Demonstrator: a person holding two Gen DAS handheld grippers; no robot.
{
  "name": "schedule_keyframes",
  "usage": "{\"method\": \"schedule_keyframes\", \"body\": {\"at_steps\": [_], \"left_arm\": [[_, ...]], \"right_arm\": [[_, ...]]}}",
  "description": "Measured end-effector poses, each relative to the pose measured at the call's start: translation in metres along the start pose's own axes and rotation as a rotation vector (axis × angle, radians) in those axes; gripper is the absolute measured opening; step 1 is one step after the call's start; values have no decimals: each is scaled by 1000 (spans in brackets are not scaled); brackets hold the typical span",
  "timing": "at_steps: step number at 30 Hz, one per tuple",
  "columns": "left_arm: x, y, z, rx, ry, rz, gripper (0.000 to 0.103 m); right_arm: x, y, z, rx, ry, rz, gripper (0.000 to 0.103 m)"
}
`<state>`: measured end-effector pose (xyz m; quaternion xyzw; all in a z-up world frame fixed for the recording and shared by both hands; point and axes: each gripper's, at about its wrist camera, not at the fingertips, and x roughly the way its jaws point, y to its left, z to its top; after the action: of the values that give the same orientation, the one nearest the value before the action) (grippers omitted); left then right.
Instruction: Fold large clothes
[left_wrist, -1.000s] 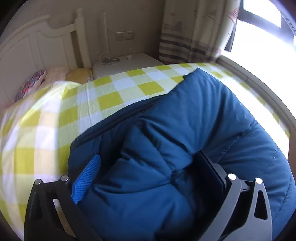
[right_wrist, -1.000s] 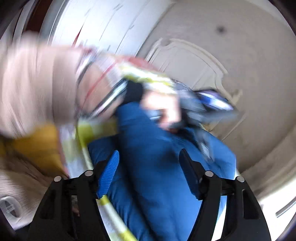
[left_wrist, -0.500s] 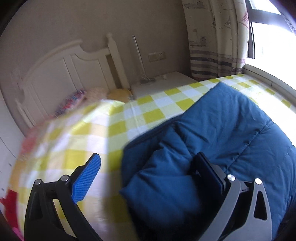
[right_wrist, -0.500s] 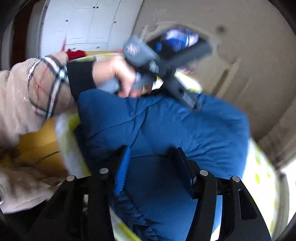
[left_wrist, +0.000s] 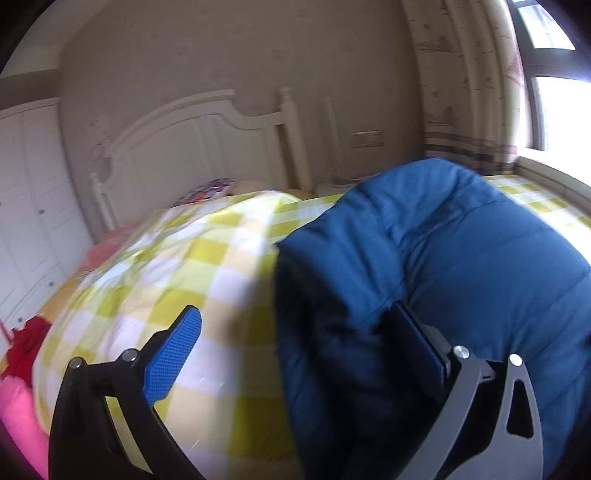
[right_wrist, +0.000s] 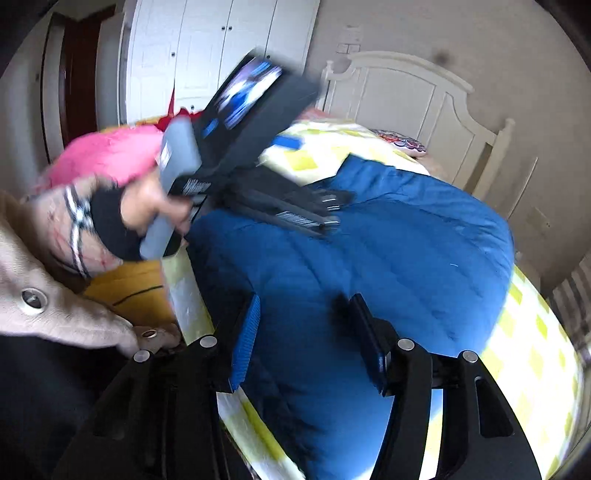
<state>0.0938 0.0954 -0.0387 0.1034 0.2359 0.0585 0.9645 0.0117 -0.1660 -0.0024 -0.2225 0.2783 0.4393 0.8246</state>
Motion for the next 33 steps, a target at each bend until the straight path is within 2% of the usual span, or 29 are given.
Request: {"method": "schedule_keyframes", "body": {"at_steps": [4, 6, 7, 9, 11, 13, 14, 18, 20, 21, 22, 23, 24, 25, 28, 29, 32, 33], "left_arm": [[-1, 6, -8, -59, -6, -27, 101], [-1, 5, -6, -57, -1, -32, 101], [-1, 4, -7, -59, -2, -33, 101], [2, 6, -8, -70, -3, -40, 101], [8, 9, -10, -80, -2, -46, 101], [9, 9, -10, -84, 1, -45, 101], [9, 9, -11, -89, 4, -43, 101], [11, 11, -12, -110, 21, -69, 101], [9, 10, -12, -109, 15, -66, 101], [8, 10, -12, -108, 12, -65, 101], [8, 9, -13, -108, 10, -65, 101], [7, 9, -13, -111, 8, -63, 101], [7, 10, -14, -117, 7, -63, 101], [7, 11, -14, -124, 9, -66, 101], [9, 17, -14, -140, 33, -97, 101], [9, 19, -13, -140, 53, -107, 101], [3, 24, -9, -128, 77, -114, 101], [1, 25, -9, -123, 87, -104, 101]], "right_arm": [[-16, -70, 23, 189, -114, -123, 56], [-3, -104, 39, 256, -118, -193, 52], [9, -126, 47, 300, -110, -222, 49], [44, -167, 61, 374, -64, -242, 34], [79, -193, 69, 402, 3, -256, 23], [128, -210, 68, 415, 95, -241, 22], [154, -212, 65, 411, 157, -211, 22], [167, -200, 87, 283, 266, -293, 22], [146, -203, 96, 338, 219, -297, 22], [140, -214, 99, 387, 182, -335, 22], [139, -218, 95, 413, 185, -368, 22], [148, -224, 87, 439, 222, -371, 22], [168, -224, 77, 436, 284, -328, 23], [178, -220, 72, 405, 302, -323, 23], [180, -211, 92, 323, 368, -390, 24], [173, -207, 102, 319, 353, -394, 23], [141, -180, 139, 302, 195, -297, 24], [139, -167, 148, 271, 181, -269, 23]]}}
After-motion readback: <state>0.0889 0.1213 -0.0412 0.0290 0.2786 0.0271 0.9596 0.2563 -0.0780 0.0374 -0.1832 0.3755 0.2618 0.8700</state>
